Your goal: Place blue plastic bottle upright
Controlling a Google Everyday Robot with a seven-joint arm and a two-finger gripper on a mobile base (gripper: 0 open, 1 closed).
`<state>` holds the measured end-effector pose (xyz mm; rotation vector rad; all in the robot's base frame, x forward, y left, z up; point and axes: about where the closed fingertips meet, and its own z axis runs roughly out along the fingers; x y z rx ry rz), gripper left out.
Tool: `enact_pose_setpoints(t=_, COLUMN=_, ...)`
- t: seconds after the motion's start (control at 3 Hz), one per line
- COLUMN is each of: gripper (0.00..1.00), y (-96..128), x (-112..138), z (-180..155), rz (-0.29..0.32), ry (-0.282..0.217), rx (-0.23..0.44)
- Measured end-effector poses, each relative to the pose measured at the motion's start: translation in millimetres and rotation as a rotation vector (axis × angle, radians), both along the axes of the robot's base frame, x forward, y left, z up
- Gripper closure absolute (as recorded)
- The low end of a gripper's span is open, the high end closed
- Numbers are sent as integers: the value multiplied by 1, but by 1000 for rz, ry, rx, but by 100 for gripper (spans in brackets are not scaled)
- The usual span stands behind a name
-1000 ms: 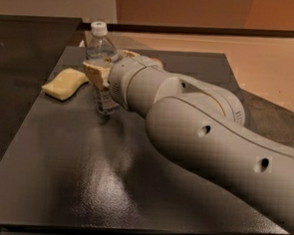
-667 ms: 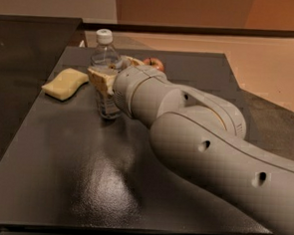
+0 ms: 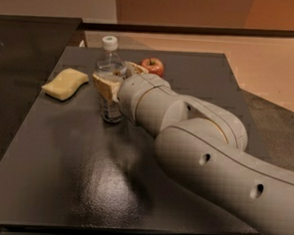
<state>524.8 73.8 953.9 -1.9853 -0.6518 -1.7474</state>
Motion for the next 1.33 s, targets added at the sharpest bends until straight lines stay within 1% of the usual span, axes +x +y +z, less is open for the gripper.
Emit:
enact_pose_setpoints(t=0.67, gripper=13, y=2, x=1, z=-2, rz=4, ry=4, rx=1)
enact_pose_setpoints(t=1.0, gripper=0, y=3, x=1, z=-3, rz=6, ry=6, rx=1)
enact_pose_setpoints(t=1.33, gripper=0, y=3, x=1, z=-3, rz=6, ry=6, rx=1)
